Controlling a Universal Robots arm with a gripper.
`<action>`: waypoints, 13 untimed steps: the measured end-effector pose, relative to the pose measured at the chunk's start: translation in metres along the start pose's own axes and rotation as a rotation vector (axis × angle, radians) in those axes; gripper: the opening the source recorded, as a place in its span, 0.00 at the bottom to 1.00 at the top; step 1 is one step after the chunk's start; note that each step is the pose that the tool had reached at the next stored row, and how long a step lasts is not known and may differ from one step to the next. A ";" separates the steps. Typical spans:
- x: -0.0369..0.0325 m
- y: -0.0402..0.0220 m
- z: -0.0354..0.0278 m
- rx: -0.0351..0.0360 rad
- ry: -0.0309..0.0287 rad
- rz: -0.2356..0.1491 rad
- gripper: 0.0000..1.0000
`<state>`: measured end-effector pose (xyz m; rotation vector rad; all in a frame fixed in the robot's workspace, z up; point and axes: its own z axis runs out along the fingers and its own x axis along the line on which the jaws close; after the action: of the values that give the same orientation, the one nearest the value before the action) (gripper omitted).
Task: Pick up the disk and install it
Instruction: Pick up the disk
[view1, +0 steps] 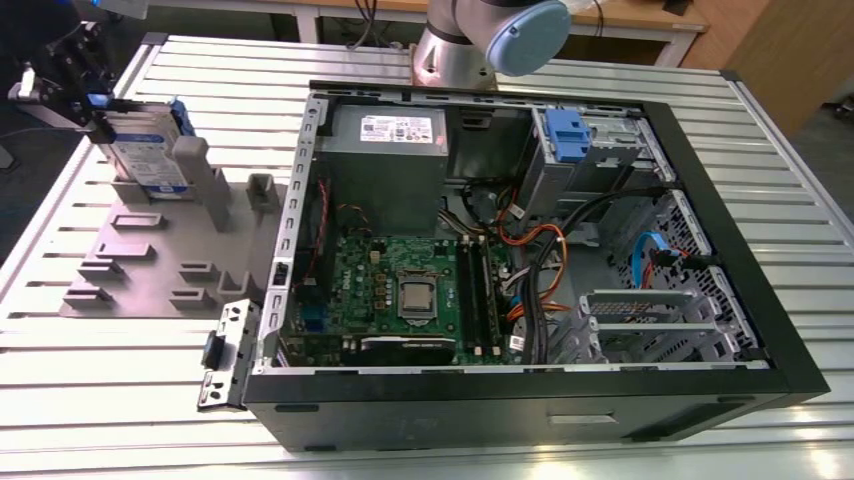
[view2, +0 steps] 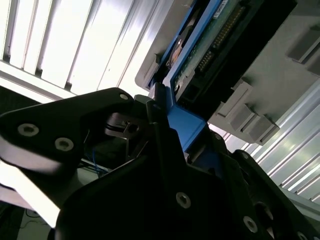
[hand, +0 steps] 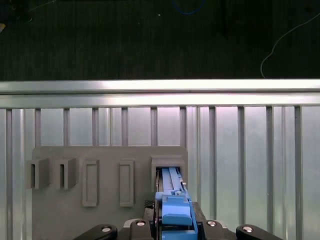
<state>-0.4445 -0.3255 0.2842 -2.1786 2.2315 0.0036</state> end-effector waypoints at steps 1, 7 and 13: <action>0.0000 0.0000 0.0000 0.0000 0.0000 -0.001 0.37; 0.0001 0.0001 0.0000 0.0002 0.0003 0.011 0.37; 0.0000 0.0002 0.0001 0.0003 0.0004 0.015 0.37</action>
<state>-0.4446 -0.3255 0.2841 -2.1623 2.2474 0.0030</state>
